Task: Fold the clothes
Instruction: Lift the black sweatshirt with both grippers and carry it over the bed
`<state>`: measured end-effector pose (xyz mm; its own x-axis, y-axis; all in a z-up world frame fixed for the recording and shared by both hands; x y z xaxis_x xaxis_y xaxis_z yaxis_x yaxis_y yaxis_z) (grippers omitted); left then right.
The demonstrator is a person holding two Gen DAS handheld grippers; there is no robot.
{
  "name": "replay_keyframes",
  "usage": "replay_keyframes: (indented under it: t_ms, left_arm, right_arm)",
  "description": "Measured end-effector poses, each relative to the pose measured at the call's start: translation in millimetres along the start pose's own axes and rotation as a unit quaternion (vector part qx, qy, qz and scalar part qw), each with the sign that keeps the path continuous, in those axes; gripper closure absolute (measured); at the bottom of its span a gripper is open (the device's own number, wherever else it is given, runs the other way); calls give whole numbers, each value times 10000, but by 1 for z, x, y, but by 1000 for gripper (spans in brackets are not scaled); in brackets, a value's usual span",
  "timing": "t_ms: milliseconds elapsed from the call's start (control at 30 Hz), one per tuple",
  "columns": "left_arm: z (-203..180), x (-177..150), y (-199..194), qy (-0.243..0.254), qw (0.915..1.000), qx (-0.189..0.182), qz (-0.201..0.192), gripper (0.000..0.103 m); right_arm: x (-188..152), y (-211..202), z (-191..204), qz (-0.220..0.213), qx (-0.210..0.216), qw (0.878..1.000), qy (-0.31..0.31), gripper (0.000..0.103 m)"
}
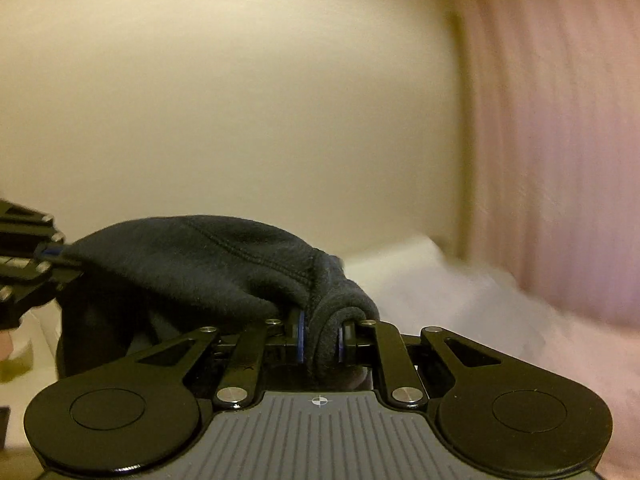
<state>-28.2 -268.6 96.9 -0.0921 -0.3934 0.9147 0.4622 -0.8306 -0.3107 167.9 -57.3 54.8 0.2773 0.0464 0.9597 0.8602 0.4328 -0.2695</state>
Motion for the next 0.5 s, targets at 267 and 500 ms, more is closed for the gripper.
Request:
replay_keyframes:
  t_ms: [267,500]
  left_arm:
    - [-208,-57,78,-537,9652,-1975,1630,67]
    - [-245,-144,109,-89,9272,-2598,2696,53]
  right_arm:
    - [-226,-170,-217,2534,-2122,9288,1677,70]
    - [-311,-266,-216,2940,-3130,8723,2338,19]
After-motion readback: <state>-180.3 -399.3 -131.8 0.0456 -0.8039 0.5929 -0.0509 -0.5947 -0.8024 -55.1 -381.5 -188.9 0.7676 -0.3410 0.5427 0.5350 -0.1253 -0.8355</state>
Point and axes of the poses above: each gripper's, at about its wrist camera, not at the fingertips, and y roughly the way its jaws point, z to its left, x to its top, the point moved 4 cm from there along y, roughly the way its jaws point, and after that the axes turned 2 degrees about -x, right-handed, at the moved point
